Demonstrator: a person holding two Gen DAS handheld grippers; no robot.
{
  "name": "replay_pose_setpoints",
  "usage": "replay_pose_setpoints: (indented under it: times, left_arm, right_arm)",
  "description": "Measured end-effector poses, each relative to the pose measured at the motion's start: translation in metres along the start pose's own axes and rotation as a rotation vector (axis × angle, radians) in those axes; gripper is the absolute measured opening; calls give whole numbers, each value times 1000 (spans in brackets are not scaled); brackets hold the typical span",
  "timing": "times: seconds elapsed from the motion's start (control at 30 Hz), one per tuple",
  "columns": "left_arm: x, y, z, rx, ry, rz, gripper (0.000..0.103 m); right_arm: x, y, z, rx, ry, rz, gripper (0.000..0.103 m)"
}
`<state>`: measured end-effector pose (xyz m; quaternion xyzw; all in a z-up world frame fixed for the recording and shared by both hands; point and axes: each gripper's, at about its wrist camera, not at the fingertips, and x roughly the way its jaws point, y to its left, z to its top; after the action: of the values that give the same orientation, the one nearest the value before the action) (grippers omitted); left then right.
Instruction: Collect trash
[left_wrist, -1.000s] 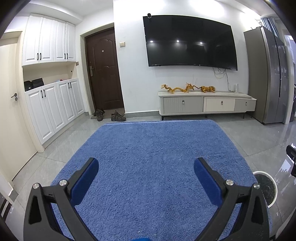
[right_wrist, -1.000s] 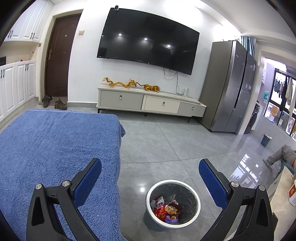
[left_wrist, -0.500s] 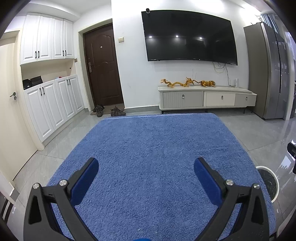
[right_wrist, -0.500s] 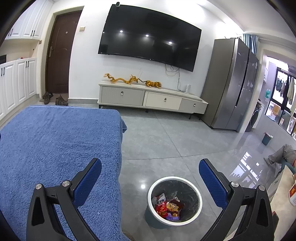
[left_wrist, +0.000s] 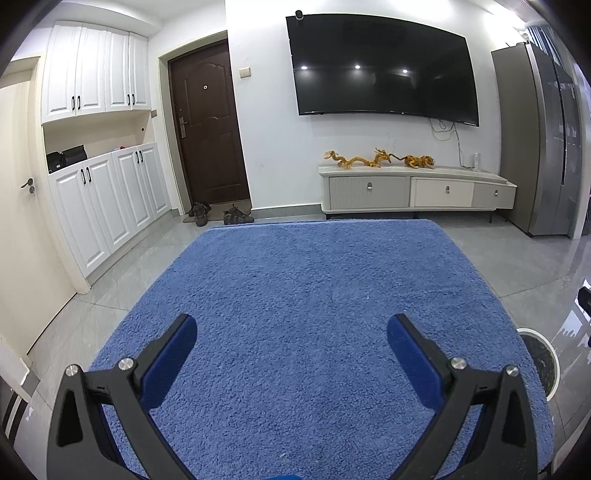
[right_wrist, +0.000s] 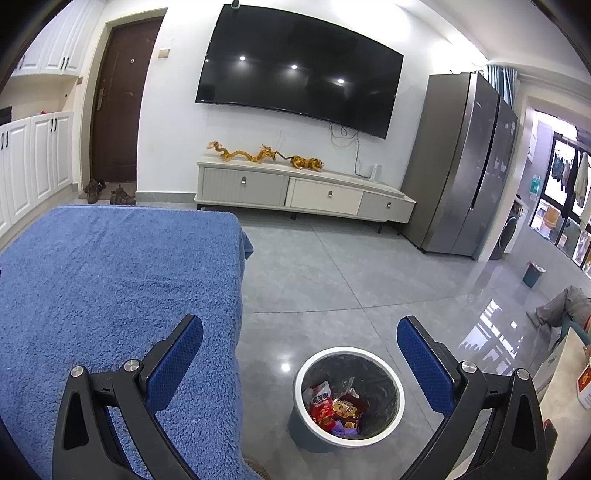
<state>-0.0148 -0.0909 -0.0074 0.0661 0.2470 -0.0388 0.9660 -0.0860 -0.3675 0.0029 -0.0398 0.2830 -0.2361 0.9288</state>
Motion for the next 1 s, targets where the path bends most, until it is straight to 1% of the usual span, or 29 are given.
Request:
replay_pose_setpoints:
  times: [0.3,0.5,1.0]
  left_arm:
    - [-1,3,1,-10,2,-7,103]
    - [-7,-1,2,-3,1,-30,103]
    - [-28,-10,7,19,-38,-58,103]
  right_arm:
    - [-4,1,1,-7,-5,-2,103]
    - [-7,-2,1,-2,-12,1,103]
    - [-17,-10,2,13,-36,1,103]
